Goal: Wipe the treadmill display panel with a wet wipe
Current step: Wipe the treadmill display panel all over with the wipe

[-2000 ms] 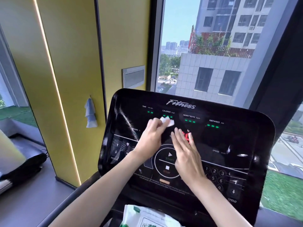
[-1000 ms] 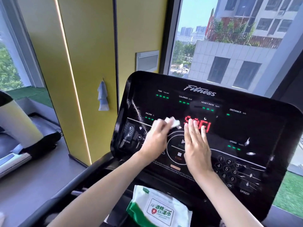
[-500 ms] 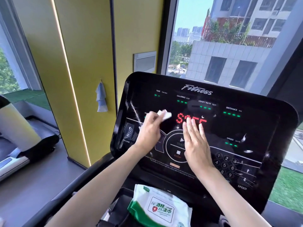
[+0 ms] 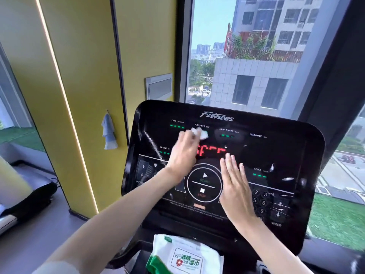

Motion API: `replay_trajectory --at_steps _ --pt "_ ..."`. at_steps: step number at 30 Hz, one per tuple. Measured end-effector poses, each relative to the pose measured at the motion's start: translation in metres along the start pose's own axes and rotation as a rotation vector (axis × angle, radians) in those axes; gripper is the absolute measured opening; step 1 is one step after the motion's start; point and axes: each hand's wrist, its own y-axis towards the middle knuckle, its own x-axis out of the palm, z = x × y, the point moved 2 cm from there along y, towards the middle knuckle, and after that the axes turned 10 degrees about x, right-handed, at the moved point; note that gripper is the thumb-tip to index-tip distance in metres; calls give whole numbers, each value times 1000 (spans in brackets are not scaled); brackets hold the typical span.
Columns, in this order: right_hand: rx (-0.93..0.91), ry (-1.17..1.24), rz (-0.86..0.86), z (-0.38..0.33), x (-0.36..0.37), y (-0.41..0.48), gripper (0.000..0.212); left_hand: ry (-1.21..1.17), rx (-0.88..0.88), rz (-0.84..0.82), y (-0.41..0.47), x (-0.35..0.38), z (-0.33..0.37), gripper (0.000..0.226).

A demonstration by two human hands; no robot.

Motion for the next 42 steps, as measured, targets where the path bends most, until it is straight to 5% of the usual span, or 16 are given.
replay_trajectory --at_steps 2,3,5,8,9,13,14,17,18,23,27,32,36,37,40,42 --pt "28 2 2 6 -4 1 78 133 534 -126 -11 10 10 45" --pt "20 -9 -1 9 -6 2 77 166 656 -145 -8 9 3 43" --pt "-2 -34 -25 11 -8 2 77 120 435 -67 7 1 -13 51" --pt "-6 -47 -52 10 -7 2 80 -59 -277 149 21 -6 -14 72" --pt "-8 -52 -54 10 -7 3 79 -62 -293 147 23 -5 -3 71" --pt "-55 -89 -60 13 -8 3 77 59 307 4 14 5 15 50" --pt "-62 -93 -63 14 -8 3 77 39 237 30 16 4 5 53" --pt "-60 -88 -65 15 -8 3 79 -99 -373 285 21 3 -13 58" --pt "-61 -87 -67 15 -8 2 79 -116 -424 314 24 3 -6 58" --pt "-90 -87 -23 20 -15 8 70 -16 355 29 28 13 32 49" --pt "-8 -64 6 31 -21 4 76 -151 -173 200 34 8 13 62" --pt "18 -77 -17 37 -20 3 79 -52 375 -11 33 10 34 56" --pt "26 -83 -28 36 -18 2 81 -183 -147 179 38 8 18 61" --pt "20 -87 -25 36 -19 2 80 -165 -73 141 35 10 27 59" --pt "-14 -98 -15 39 -19 3 73 -46 532 -93 15 15 51 51" --pt "-24 -99 -10 41 -18 2 71 3 624 -112 13 12 36 52"
